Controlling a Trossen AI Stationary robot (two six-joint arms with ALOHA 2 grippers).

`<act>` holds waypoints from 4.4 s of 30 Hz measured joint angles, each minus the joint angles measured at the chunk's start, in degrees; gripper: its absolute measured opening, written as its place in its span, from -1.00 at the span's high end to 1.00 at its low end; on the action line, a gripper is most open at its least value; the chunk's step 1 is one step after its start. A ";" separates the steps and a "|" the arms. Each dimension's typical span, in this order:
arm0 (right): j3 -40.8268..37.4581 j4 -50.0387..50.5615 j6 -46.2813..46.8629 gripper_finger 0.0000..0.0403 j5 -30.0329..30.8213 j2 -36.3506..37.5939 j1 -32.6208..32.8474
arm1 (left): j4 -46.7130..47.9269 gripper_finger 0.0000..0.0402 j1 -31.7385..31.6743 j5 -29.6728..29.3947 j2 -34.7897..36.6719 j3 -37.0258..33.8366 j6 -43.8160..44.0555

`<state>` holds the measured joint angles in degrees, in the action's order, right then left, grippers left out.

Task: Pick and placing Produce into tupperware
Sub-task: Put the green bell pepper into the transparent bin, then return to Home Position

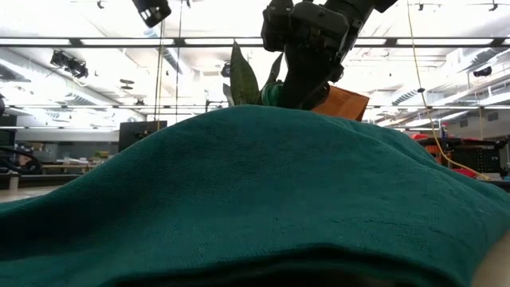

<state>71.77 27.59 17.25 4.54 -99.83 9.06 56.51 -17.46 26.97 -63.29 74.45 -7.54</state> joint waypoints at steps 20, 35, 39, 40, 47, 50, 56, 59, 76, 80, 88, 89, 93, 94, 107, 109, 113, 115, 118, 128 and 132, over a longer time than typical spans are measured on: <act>0.00 1.10 -2.87 0.20 1.18 0.02 0.05 | -23.19 0.42 15.04 -10.21 4.83 -19.08 9.67; 0.00 1.38 -6.60 0.20 -2.19 0.02 2.24 | -23.45 0.44 15.48 -11.97 4.83 -19.08 10.35; 0.00 1.06 -6.39 0.20 -2.21 -0.41 3.60 | -23.40 0.43 15.46 -11.97 4.83 -19.08 10.36; -0.01 0.96 -6.08 0.20 -2.22 -0.64 3.86 | -23.43 0.43 15.46 -11.97 4.83 -19.08 10.37; -0.04 -0.79 -4.01 0.20 -2.40 -2.61 4.72 | -23.42 0.45 15.46 -11.97 4.79 -19.08 10.39; -0.07 -1.34 -3.84 0.20 -2.41 -3.43 4.72 | -23.45 0.44 15.46 -11.97 4.79 -19.08 10.41; -0.07 -2.22 -3.67 0.20 -3.50 -5.21 4.74 | -23.20 0.45 15.46 -11.96 4.81 -19.08 11.13; -0.07 -2.00 -3.64 0.20 -3.67 -5.45 4.75 | -22.95 0.44 15.46 -11.95 4.81 -19.08 11.15; -0.07 -2.00 -4.43 0.20 -4.85 -7.56 4.72 | -23.27 0.45 15.46 -11.97 4.81 -19.08 11.02; -0.07 -1.74 -4.74 0.19 -4.83 -7.56 4.72 | -23.30 0.46 15.44 -11.97 4.81 -19.08 11.22; -0.07 -0.73 -4.94 0.04 -4.94 -7.54 4.72 | -23.27 0.46 15.46 -11.97 4.81 -19.08 11.40; -0.07 -0.47 -4.94 0.02 -4.96 -7.54 4.72 | -23.29 0.46 15.46 -11.97 4.81 -19.08 11.42; -0.07 0.19 -5.11 -0.01 -4.96 -6.85 4.72 | -23.27 0.47 15.46 -11.97 4.81 -19.08 11.43; 0.15 0.25 -5.17 -0.02 -4.95 -6.54 4.72 | -23.30 0.47 15.46 -11.97 4.81 -19.08 11.44; 3.65 11.16 -3.68 0.07 -1.28 1.83 4.73 | -23.19 0.47 15.44 -11.97 4.83 -19.08 11.77; 3.65 12.58 -3.31 0.15 -0.03 4.07 4.72 | -23.16 0.47 15.46 -11.97 4.81 -19.08 11.71; 3.67 15.61 -1.29 0.37 1.57 8.77 4.44 | -23.13 0.49 15.41 -11.97 5.18 -19.08 11.12; 3.65 17.26 0.05 0.48 3.10 10.76 4.40 | -23.38 0.52 15.27 -11.99 6.18 -19.08 10.35; 3.64 19.76 2.57 0.62 6.29 13.14 4.33 | -23.55 0.60 14.14 -12.81 8.75 -19.08 10.39; -1.74 20.51 10.50 0.81 12.01 17.93 4.28 | -29.53 0.93 7.20 -16.71 23.47 -20.79 11.78; -6.59 17.05 14.36 0.82 12.07 19.80 4.28 | -38.24 0.97 5.89 -19.12 30.20 -27.71 16.42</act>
<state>65.18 44.64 31.62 16.60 -80.03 13.34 18.27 -11.57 7.85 -33.08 46.75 8.88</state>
